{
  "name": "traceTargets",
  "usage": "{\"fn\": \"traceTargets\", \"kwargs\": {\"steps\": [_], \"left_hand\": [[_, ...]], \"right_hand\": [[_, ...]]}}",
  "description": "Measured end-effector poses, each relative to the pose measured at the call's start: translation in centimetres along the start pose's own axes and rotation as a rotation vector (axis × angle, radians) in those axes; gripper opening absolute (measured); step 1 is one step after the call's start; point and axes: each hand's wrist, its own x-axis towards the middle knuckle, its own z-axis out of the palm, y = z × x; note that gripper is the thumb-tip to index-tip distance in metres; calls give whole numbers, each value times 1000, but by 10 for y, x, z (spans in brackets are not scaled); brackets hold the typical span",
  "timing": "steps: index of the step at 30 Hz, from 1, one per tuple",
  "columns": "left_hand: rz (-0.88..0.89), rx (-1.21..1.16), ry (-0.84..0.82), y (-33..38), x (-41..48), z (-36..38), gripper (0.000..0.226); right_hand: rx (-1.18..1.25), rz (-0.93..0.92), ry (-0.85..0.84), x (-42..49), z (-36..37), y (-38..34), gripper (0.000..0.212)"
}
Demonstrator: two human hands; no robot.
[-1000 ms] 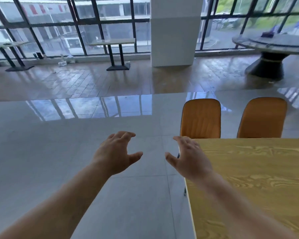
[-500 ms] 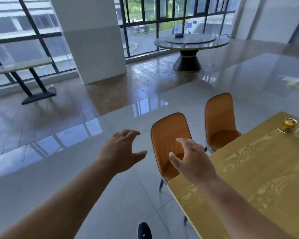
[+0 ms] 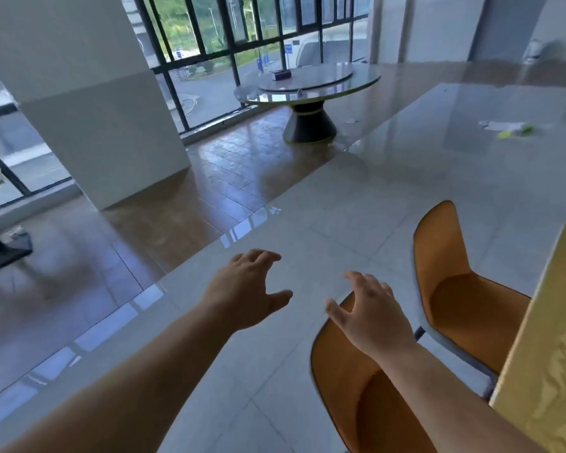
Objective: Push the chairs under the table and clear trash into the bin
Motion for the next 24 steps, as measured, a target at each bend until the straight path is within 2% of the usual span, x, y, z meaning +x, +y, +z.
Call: {"fn": "traceTargets", "kwargs": {"steps": [8, 12, 15, 20, 24], "left_hand": [[323, -21, -5, -77, 205, 23, 76], [550, -37, -83, -81, 296, 36, 78], [708, -61, -131, -53, 356, 42, 77], [979, -93, -221, 23, 424, 70, 77], [1148, -17, -291, 77, 473, 112, 80]], "right_hand": [[-3, 218, 219, 154, 41, -12, 73], [-74, 432, 277, 189, 52, -9, 76], [-104, 623, 337, 196, 42, 3, 77], [-125, 940, 531, 189, 27, 44, 78], [-51, 1143, 621, 208, 42, 83, 76]]}}
